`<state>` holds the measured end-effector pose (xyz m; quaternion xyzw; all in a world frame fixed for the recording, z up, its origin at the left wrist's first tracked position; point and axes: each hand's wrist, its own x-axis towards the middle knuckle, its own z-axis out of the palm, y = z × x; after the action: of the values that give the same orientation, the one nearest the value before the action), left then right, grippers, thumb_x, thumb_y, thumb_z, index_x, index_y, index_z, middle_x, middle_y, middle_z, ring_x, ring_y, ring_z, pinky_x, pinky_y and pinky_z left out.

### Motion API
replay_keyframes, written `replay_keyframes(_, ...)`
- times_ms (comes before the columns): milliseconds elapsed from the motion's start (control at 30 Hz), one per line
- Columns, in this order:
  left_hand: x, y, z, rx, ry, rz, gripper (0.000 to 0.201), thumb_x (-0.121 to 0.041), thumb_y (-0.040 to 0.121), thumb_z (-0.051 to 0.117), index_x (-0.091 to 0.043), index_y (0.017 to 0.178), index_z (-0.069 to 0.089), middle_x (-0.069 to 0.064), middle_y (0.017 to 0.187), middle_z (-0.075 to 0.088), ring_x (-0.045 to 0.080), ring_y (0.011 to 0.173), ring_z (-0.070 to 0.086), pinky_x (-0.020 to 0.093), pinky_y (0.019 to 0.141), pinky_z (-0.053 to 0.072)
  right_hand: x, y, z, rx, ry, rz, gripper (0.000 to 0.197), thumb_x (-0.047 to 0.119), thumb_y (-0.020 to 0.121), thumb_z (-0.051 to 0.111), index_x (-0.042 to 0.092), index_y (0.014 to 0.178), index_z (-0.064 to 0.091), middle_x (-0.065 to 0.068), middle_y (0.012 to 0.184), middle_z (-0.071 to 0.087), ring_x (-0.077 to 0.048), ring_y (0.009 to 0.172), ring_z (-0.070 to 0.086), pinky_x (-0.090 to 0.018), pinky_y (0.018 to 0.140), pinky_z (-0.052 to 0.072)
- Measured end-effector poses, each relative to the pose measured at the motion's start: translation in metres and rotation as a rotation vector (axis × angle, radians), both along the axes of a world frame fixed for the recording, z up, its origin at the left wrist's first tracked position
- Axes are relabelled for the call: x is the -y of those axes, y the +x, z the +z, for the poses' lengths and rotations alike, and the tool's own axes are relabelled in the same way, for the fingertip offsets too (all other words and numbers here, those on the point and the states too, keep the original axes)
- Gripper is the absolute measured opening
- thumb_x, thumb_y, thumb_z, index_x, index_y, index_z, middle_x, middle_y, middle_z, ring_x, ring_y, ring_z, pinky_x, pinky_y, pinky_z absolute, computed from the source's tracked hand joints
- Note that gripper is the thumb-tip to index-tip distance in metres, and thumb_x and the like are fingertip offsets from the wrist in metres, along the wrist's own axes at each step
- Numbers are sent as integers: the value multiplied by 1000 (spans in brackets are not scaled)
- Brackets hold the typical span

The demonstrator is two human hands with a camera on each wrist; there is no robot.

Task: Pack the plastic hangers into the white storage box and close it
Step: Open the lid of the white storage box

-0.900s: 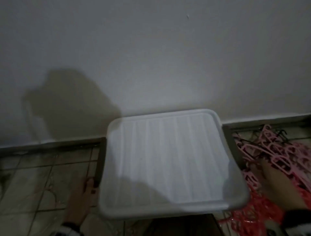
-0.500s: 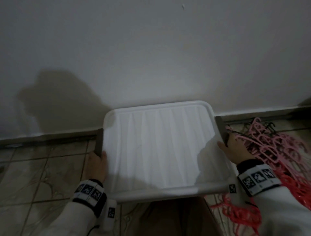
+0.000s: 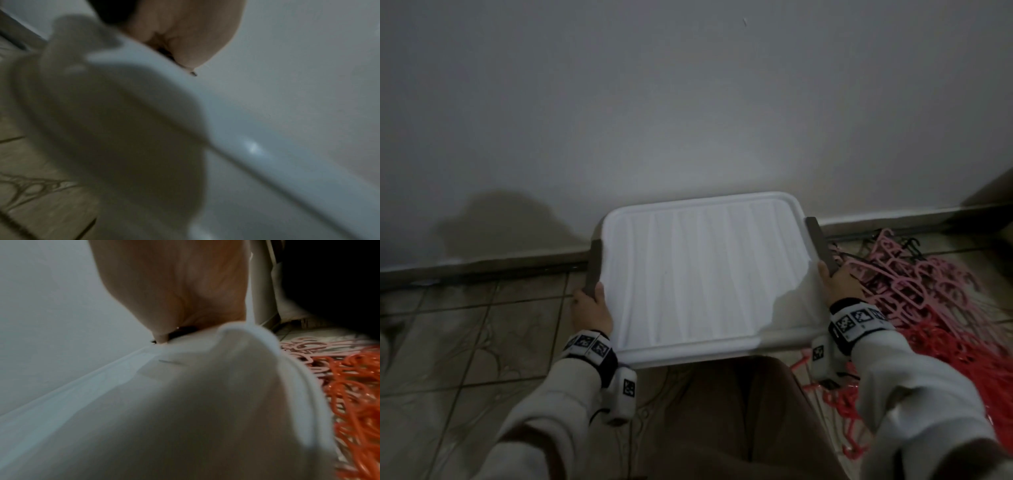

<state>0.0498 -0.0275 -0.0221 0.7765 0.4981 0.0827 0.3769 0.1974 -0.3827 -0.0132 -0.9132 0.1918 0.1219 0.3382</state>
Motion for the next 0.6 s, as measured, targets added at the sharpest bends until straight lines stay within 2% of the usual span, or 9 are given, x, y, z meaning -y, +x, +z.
replay_keyframes(133, 3, -3, -3, -13, 51, -5, 59, -41, 100, 29, 3, 138, 30, 32, 132, 45, 45, 117, 47, 47, 96, 37, -6, -8, -5, 79, -2, -99, 61, 42, 96, 41, -11, 128, 37, -33, 121, 53, -43, 107, 55, -43, 84, 42)
replay_keyframes(267, 4, -3, -4, -1, 69, -5, 58, -40, 100, 27, 3, 138, 30, 33, 129, 47, 46, 115, 48, 47, 94, 38, -10, -16, -4, 136, 28, -192, 69, 46, 95, 42, -10, 133, 29, -32, 120, 53, -44, 106, 56, -45, 86, 43)
replay_keyframes(367, 3, -3, -7, 26, 76, 7, 57, -40, 100, 29, 3, 137, 31, 33, 128, 48, 46, 113, 50, 47, 92, 40, -8, -13, -18, 190, 18, -202, 92, 65, 87, 32, -10, 138, 22, -34, 126, 49, -45, 111, 53, -49, 93, 43)
replay_keyframes(433, 3, -4, -8, 38, 81, 13, 57, -40, 100, 30, 4, 136, 32, 33, 128, 48, 46, 113, 50, 47, 93, 40, 1, -3, -43, 197, -3, -211, 110, 81, 75, 18, -8, 141, 17, -34, 128, 48, -46, 114, 51, -52, 95, 42)
replay_keyframes(467, 3, -4, -8, 38, 82, 10, 56, -39, 100, 29, 4, 136, 32, 33, 128, 48, 46, 113, 50, 47, 93, 39, 4, 3, -56, 196, -7, -216, 113, 83, 73, 16, -7, 142, 16, -34, 129, 47, -46, 115, 51, -53, 96, 42)
replay_keyframes(533, 4, -4, -6, 29, 85, 6, 54, -37, 101, 29, 4, 135, 32, 33, 128, 48, 46, 113, 49, 46, 93, 39, 0, -3, -45, 153, 0, -223, 103, 77, 80, 21, -5, 142, 15, -34, 129, 47, -45, 115, 51, -52, 96, 42)
replay_keyframes(567, 5, -4, -5, 28, 89, 4, 53, -36, 101, 29, 4, 136, 32, 34, 128, 47, 46, 114, 49, 46, 93, 38, -4, -8, -30, 151, 1, -231, 92, 68, 86, 27, -6, 141, 18, -33, 129, 47, -45, 116, 50, -51, 96, 42)
replay_keyframes(600, 6, -4, -3, 30, 94, 3, 53, -35, 101, 29, 4, 137, 32, 34, 129, 47, 46, 115, 48, 47, 94, 37, -5, -11, -20, 108, -5, -235, 75, 51, 93, 34, -8, 139, 22, -33, 131, 44, -44, 118, 48, -49, 97, 41)
